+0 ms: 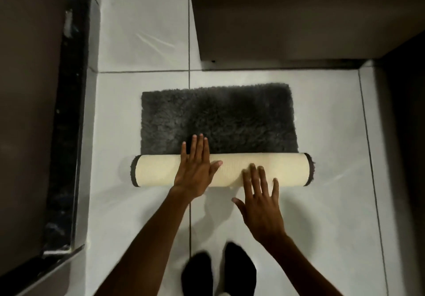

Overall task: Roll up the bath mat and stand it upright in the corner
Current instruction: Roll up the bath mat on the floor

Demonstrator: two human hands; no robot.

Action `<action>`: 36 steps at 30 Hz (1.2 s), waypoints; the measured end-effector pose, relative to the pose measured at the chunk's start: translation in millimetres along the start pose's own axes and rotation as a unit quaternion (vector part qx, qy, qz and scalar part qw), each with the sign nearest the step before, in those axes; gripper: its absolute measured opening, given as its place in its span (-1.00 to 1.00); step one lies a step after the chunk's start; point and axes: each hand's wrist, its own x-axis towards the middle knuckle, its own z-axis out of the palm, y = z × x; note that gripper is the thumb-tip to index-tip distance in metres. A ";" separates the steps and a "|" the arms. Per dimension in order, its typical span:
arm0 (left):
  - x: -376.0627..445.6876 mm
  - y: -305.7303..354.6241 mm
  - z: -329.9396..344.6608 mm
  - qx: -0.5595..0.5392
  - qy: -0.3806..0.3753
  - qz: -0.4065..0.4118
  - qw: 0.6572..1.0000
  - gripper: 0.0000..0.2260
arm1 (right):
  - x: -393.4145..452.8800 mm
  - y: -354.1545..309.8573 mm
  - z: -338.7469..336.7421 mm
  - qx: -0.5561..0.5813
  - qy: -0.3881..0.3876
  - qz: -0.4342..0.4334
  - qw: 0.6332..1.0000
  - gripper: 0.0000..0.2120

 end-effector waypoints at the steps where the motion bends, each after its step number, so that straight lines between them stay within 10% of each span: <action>1: 6.7 -3.0 -4.4 0.014 0.013 0.007 1.000 -0.29 | 11.1 0.8 -1.8 -0.003 0.002 0.001 1.000 -0.20; 8: 0.6 -9.8 -2.8 0.081 0.129 0.168 0.974 -0.37 | 102.3 2.5 -35.6 -0.019 -0.012 0.018 1.000 -0.16; 19: 71.8 -12.8 -52.6 0.005 0.077 0.049 0.996 -0.27 | 140.4 -4.2 -89.3 0.066 0.121 -0.006 0.990 -0.37; 28: 116.3 -20.1 -72.5 -0.041 0.181 -0.078 0.980 -0.37 | 177.8 0.2 -93.5 -0.090 0.012 -0.055 0.994 0.14; 33: 76.6 5.6 -56.8 -0.352 0.352 -0.278 0.822 -0.49 | 232.3 -6.1 -118.9 -0.080 -0.008 -0.019 0.997 0.31; 36: 85.5 11.3 -63.5 -0.694 0.247 -0.399 0.545 -0.48 | 253.4 -9.2 -126.8 -0.068 0.010 -0.005 0.998 0.21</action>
